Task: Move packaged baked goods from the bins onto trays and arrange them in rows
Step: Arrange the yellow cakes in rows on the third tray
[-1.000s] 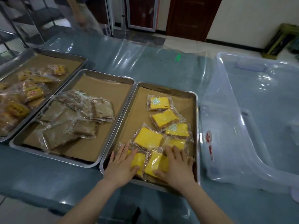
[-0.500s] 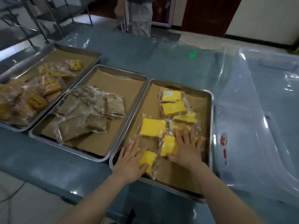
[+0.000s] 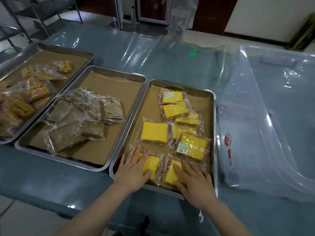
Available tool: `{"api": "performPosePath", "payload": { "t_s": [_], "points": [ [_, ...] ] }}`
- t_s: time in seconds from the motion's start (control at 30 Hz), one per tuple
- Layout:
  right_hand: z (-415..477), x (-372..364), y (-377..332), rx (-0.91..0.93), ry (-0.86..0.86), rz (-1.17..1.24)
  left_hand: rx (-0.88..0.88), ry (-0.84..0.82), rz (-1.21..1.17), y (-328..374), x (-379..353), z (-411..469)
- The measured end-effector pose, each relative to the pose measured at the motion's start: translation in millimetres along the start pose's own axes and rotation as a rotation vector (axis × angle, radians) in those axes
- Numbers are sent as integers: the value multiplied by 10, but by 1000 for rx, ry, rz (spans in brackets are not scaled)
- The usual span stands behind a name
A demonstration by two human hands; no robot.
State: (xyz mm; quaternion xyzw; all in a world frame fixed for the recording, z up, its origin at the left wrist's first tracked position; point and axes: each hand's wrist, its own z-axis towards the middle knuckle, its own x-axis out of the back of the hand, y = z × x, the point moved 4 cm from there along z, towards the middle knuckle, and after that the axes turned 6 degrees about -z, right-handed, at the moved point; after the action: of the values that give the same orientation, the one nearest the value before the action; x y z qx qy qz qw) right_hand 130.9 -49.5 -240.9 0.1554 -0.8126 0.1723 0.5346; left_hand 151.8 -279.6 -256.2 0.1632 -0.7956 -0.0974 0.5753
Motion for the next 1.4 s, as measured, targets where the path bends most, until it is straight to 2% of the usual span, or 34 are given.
{"api": "performPosePath", "payload": {
  "t_s": [0.2,0.33,0.43,0.5,0.57,0.87,0.93,1.03,1.07,1.17,1.27,1.4],
  "points": [
    [34,105,-19,-49,6,190,-19,-43,-41,-12,-38,-28],
    [104,273,-21,-123,212,278,-46,-100,-149,-11,36,-21],
    [176,422,60,-180,355,290,-105,78,-175,28,244,59],
    [286,525,133,-232,366,266,-166,175,-208,98,397,187],
    [436,630,194,-276,350,227,-213,192,-193,198,522,393],
    [819,810,327,-410,203,51,-156,4,74,309,699,1258],
    [793,860,330,-384,260,10,-149,-17,94,296,668,1327],
    [685,983,293,-318,488,32,-164,-30,57,301,613,1367],
    [656,1008,264,-281,494,37,-174,-33,42,298,598,1363],
    [568,969,159,-176,273,9,-195,-34,26,212,508,1272],
    [428,916,120,-153,47,-39,-205,-31,18,52,343,1081],
    [292,741,43,-93,-53,-110,-221,-30,74,-24,233,944]
  ]
}}
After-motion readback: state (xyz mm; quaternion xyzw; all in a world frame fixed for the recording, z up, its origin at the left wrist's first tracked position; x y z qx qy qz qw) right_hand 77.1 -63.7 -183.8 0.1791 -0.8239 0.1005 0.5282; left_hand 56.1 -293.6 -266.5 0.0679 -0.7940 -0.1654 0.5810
